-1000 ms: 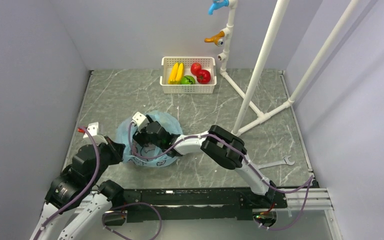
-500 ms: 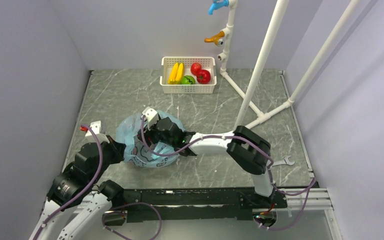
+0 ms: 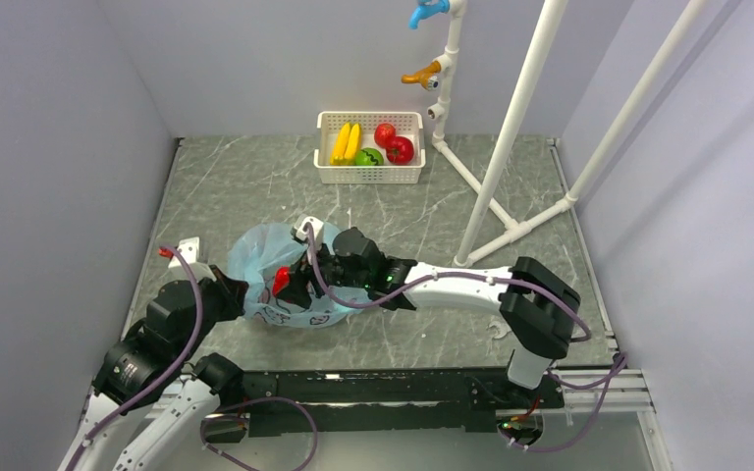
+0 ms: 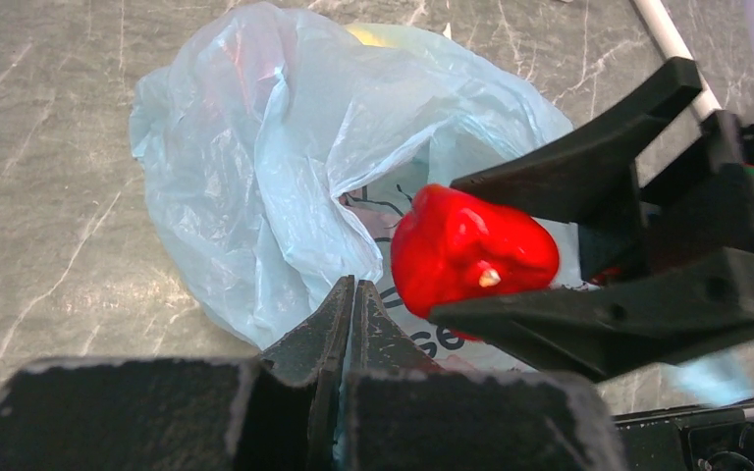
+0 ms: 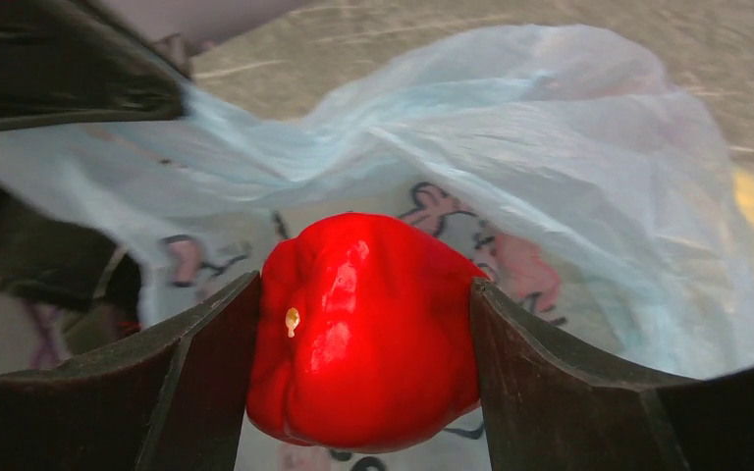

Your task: Take the fake fruits out of the plastic bag

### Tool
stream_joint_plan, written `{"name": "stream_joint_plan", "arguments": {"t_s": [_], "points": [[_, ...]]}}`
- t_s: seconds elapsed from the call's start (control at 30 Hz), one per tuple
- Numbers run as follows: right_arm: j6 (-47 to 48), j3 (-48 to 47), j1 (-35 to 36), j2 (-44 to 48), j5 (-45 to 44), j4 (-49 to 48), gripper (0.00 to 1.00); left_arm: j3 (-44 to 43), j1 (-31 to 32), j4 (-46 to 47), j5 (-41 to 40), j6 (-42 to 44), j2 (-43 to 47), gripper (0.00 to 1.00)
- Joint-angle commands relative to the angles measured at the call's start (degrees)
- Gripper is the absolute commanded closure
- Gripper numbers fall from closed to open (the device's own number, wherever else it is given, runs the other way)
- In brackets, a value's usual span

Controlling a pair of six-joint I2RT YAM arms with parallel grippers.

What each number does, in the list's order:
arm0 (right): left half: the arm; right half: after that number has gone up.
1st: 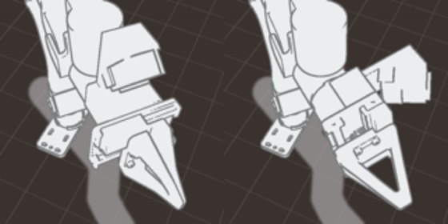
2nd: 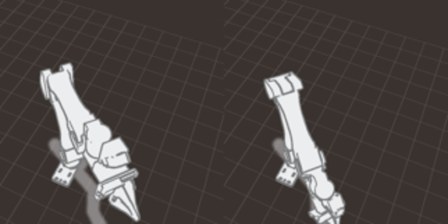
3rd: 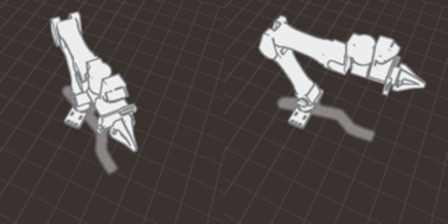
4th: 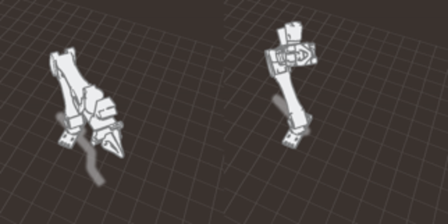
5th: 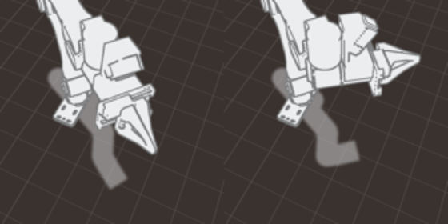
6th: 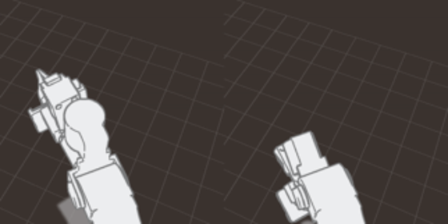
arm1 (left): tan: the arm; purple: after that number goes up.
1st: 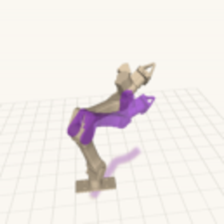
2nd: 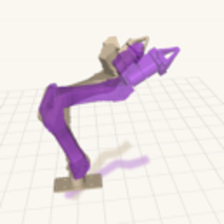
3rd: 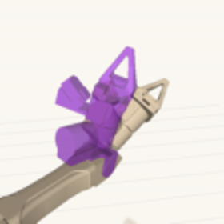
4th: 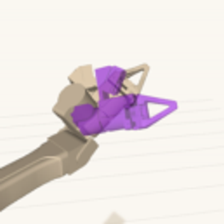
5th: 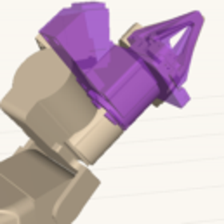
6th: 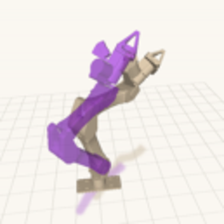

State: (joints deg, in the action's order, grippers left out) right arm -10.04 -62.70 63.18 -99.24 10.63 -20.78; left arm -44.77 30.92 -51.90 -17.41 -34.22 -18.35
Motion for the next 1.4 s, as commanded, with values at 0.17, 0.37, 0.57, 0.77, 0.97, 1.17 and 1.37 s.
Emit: {"name": "stream_joint_plan", "arguments": {"t_s": [0.17, 0.37, 0.57, 0.77, 0.97, 1.17, 1.37], "points": [[-1.37, -4.76, -0.09, 8.53, 7.55, 3.03, 0.97, -0.29, -0.24, 1.48, 0.06, 0.42, 0.00, 1.00], [1.64, -6.35, -0.07, 13.09, 4.20, 5.33, 0.98, 0.31, -0.20, 2.29, -0.05, 0.56, 1.67, 1.00], [5.87, -9.91, -0.86, 13.38, -4.20, 4.82, 1.00, 0.12, -0.12, 2.06, 1.12, 0.66, -0.42, 1.00], [7.28, -18.87, -4.46, 6.62, -15.52, 5.14, 1.00, 0.14, 0.28, 2.00, 0.49, 0.38, 0.31, 1.00], [8.64, -32.30, -8.74, -6.49, -24.99, 8.92, 1.00, 0.31, 0.37, 2.20, 0.39, 0.41, 1.66, 1.00], [14.29, -43.12, -11.37, -16.99, -30.09, 8.84, 1.00, 0.41, 0.65, 2.21, 0.17, 0.33, 2.66, 1.00], [14.76, -54.21, -14.57, -27.45, -31.49, 12.05, 1.00, 0.39, 0.72, 2.36, 0.29, 0.36, 2.64, 1.00]]}}
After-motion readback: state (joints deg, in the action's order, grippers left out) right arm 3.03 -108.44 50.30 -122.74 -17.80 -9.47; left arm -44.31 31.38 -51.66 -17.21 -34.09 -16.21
